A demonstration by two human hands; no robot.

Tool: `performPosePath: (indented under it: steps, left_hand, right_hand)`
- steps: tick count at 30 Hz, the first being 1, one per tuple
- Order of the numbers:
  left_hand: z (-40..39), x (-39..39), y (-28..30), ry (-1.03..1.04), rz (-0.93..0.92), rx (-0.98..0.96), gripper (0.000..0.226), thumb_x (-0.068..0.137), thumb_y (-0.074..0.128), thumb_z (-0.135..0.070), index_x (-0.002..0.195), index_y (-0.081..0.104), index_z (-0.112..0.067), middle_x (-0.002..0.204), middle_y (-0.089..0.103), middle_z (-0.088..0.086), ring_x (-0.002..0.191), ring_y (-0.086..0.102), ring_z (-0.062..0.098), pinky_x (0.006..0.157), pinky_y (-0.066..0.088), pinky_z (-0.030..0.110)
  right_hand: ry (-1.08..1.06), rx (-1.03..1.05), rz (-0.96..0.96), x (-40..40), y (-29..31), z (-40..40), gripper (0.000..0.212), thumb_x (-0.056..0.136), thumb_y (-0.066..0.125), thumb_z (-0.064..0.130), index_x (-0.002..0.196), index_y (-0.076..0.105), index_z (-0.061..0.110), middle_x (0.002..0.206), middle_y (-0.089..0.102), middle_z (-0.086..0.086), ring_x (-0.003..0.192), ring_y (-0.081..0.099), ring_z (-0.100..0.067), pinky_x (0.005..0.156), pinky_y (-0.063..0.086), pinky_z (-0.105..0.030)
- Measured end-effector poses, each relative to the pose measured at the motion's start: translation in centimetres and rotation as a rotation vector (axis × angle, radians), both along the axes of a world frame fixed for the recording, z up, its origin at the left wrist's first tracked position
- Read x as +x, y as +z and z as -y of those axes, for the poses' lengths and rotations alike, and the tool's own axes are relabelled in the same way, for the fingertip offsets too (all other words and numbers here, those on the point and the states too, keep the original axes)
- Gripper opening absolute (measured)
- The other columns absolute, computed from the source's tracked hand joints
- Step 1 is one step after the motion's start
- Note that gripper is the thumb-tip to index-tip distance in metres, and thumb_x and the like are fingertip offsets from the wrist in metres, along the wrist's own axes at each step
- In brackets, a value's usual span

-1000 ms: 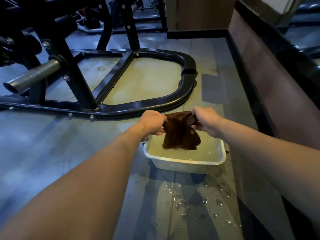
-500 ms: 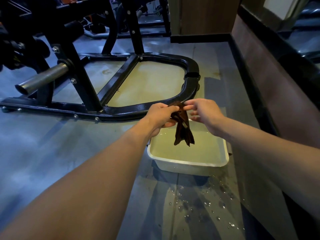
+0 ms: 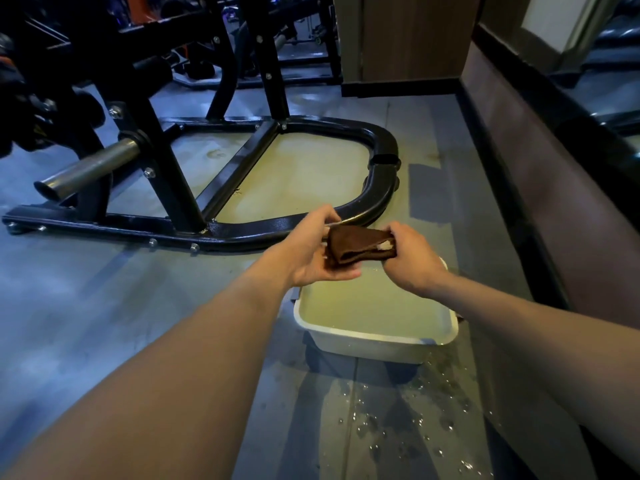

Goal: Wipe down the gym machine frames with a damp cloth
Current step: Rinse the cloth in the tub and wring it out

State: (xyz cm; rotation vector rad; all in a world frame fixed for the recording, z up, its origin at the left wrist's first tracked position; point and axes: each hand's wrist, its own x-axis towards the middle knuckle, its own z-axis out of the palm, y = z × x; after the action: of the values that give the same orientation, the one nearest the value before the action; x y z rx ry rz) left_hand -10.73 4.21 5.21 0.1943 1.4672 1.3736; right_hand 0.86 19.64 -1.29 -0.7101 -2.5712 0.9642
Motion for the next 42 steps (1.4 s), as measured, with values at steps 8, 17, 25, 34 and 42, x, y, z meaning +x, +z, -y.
performPosePath:
  steps: [8,17,25,34,42]
  left_hand:
    - [-1.7,1.1,-3.1,-0.477,-0.781,-0.359,0.073,0.08,0.085,-0.043,0.135,0.042,-0.022,0.116,0.061,0.011,0.094,0.071,0.027,0.066,0.065,0.037]
    - [-1.2,0.8,-4.3,-0.646,-1.45,-0.499,0.032,0.083,0.076,-0.047,0.106,0.064,-0.029,0.097,0.06,-0.001,0.083,0.059,0.014,0.075,0.059,0.031]
    - [-1.1,0.6,-3.2,-0.289,-0.736,-0.3,0.022,0.096,0.055,-0.022,0.116,0.06,-0.014,0.096,0.067,0.01,0.083,0.065,0.021,0.076,0.059,0.038]
    - [-1.3,0.8,-1.7,-0.166,0.187,-0.109,0.043,0.093,0.051,-0.026,0.126,0.054,0.002,0.088,0.068,0.017,0.055,0.055,0.015,0.047,0.045,0.022]
    - [-2.2,2.1,-3.7,-0.62,-0.742,-0.37,0.044,0.089,0.077,-0.038,0.122,0.056,-0.019,0.103,0.066,0.006,0.085,0.065,0.017,0.071,0.056,0.029]
  right_hand:
    - [0.11,-0.111,0.172,0.6,-0.1,-0.5,0.037,0.089,0.079,0.017,0.113,0.054,0.027,0.094,0.066,0.002,0.084,0.065,-0.021,0.057,0.052,-0.029]
    - [0.218,-0.372,0.328,0.8,0.2,-0.9,0.012,0.094,0.074,0.024,0.105,0.071,0.02,0.094,0.071,-0.006,0.091,0.067,-0.021,0.075,0.051,-0.027]
    - [0.096,-0.003,0.145,0.0,-1.4,0.3,0.055,0.093,0.077,0.03,0.14,0.05,0.027,0.125,0.062,0.003,0.102,0.064,-0.013,0.088,0.06,-0.033]
    - [0.224,0.303,-0.018,1.7,-2.9,-0.7,0.093,0.088,0.081,0.036,0.161,0.024,0.029,0.154,0.042,0.0,0.137,0.043,-0.023,0.113,0.042,-0.041]
    - [0.298,0.304,0.224,1.9,-2.2,-1.7,0.024,0.097,0.07,0.034,0.113,0.053,0.033,0.103,0.065,0.009,0.095,0.063,-0.014,0.085,0.057,-0.038]
